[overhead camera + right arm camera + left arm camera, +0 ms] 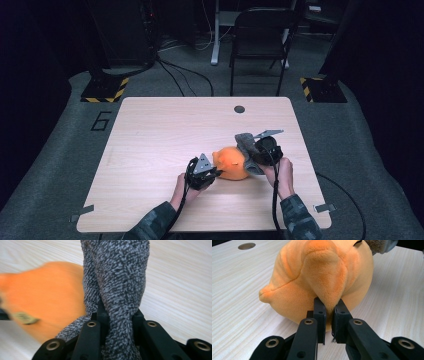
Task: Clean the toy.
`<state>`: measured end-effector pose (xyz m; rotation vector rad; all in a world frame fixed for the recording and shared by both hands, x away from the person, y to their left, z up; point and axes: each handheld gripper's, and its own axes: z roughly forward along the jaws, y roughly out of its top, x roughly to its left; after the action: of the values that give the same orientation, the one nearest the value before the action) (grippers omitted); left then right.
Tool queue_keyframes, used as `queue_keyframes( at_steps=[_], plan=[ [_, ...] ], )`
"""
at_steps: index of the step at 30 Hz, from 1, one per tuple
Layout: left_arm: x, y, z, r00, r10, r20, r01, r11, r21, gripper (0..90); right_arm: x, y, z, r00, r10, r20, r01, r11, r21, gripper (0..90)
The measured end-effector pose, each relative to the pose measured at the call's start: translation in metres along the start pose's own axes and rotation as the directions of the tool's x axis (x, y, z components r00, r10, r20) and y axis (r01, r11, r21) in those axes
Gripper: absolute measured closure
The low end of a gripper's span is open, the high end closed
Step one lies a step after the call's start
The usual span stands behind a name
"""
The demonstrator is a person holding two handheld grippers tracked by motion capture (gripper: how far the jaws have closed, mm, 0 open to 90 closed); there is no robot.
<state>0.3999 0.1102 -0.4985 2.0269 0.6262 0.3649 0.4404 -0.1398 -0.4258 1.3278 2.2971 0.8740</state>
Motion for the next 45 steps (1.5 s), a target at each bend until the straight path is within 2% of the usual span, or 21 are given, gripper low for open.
queue_keyframes(
  at_steps=[7,10,13,14,16,18,19,20,22,23,24,26,27,28,29,32,35,37,38,42,45],
  plan=[
    [0.0,0.0,0.0,1.0,0.004,0.006,-0.004,1.0,-0.004,83.0,-0.024,-0.013,0.02,0.9965,0.084,0.003,-0.084,0.995,0.058,76.5],
    [0.0,0.0,0.001,1.0,0.005,0.008,-0.005,1.0,-0.007,83.0,-0.029,-0.017,0.026,0.9957,0.092,0.007,-0.093,0.994,0.066,76.5],
    [0.001,-0.001,0.001,1.0,0.001,0.002,-0.001,0.9999,-0.012,82.9,-0.037,-0.026,0.041,0.9935,0.108,0.035,-0.112,0.985,0.13,76.3],
    [0.002,0.0,0.0,1.0,0.005,0.006,-0.005,0.9999,-0.01,82.9,-0.042,-0.033,0.053,0.9917,0.122,0.039,-0.127,0.976,0.179,76.2],
    [0.002,0.0,0.0,0.9999,0.008,0.007,-0.008,0.9999,-0.013,82.9,-0.045,-0.031,0.05,0.9919,0.123,0.031,-0.126,0.978,0.169,76.2],
    [0.001,0.0,0.0,0.9999,0.01,0.01,-0.01,0.9998,-0.014,82.8,-0.044,-0.023,0.034,0.9914,0.127,0.031,-0.13,0.984,0.119,76.2],
    [0.001,0.0,0.0,0.9999,0.01,0.01,-0.01,0.9998,-0.014,82.8,-0.044,-0.023,0.034,0.9914,0.127,0.031,-0.13,0.984,0.119,76.2],
    [0.002,0.0,0.0,0.9999,0.008,0.009,-0.007,0.9999,-0.014,82.8,-0.041,-0.014,0.01,0.9934,0.113,0.023,-0.114,0.992,0.046,76.2],
    [0.002,0.0,0.0,0.9999,0.005,0.01,-0.005,0.9999,-0.016,82.8,-0.038,-0.011,0.002,0.9938,0.109,0.019,-0.11,0.994,0.025,76.2],
    [0.002,0.0,0.0,0.9999,0.005,0.01,-0.005,0.9999,-0.015,82.7,-0.034,-0.007,-0.008,0.9956,0.092,0.015,-0.092,0.996,0.001,76.2],
    [0.002,0.0,0.0,1.0,0.001,0.01,-0.001,0.9999,-0.017,82.8,-0.024,0.001,-0.026,0.9971,0.075,-0.012,-0.076,0.996,-0.052,76.2],
    [0.001,0.0,0.0,1.0,-0.002,0.009,0.002,0.9998,-0.018,82.7,-0.011,0.008,-0.04,0.9983,0.042,-0.041,-0.046,0.994,-0.095,76.2],
    [0.001,0.0,0.0,1.0,-0.002,0.009,0.002,0.9998,-0.018,82.7,-0.011,0.008,-0.04,0.9983,0.042,-0.041,-0.046,0.994,-0.095,76.2],
    [0.002,0.0,0.0,0.9999,0.003,0.01,-0.003,0.9998,-0.018,82.7,-0.003,0.011,-0.044,0.9984,0.012,-0.055,-0.019,0.993,-0.113,76.2],
    [0.002,0.0,0.0,0.9999,-0.002,0.013,0.003,0.9998,-0.018,82.6,0.013,0.016,-0.048,0.9948,-0.026,-0.099,0.012,0.991,-0.137,76.2],
    [0.002,0.0,0.0,0.9999,-0.005,0.014,0.006,0.9998,-0.021,82.5,0.037,0.02,-0.045,0.9867,-0.077,-0.144,0.057,0.989,-0.136,76.1],
    [0.002,0.0,0.0,0.9999,0.005,0.012,-0.005,0.9998,-0.021,82.5,0.055,0.02,-0.031,0.9789,-0.117,-0.167,0.099,0.989,-0.112,76.1],
    [0.002,-0.001,0.0,0.9999,-0.002,0.011,0.002,0.9999,-0.01,82.5,0.063,0.017,-0.016,0.9787,-0.149,-0.141,0.14,0.987,-0.073,76.0],
    [0.002,-0.001,0.001,0.9999,-0.009,0.011,0.009,0.9999,-0.013,82.5,0.065,0.016,-0.011,0.98,-0.153,-0.128,0.144,0.987,-0.075,76.1],
    [0.002,-0.001,0.001,0.9998,-0.015,0.012,0.016,0.9997,-0.02,82.5,0.062,0.017,-0.011,0.9823,-0.167,-0.085,0.161,0.984,-0.069,76.1],
    [0.001,-0.001,0.001,0.9999,-0.01,0.012,0.011,0.9998,-0.019,82.6,0.057,0.015,-0.011,0.9844,-0.153,-0.087,0.147,0.987,-0.066,76.0]
  ],
)
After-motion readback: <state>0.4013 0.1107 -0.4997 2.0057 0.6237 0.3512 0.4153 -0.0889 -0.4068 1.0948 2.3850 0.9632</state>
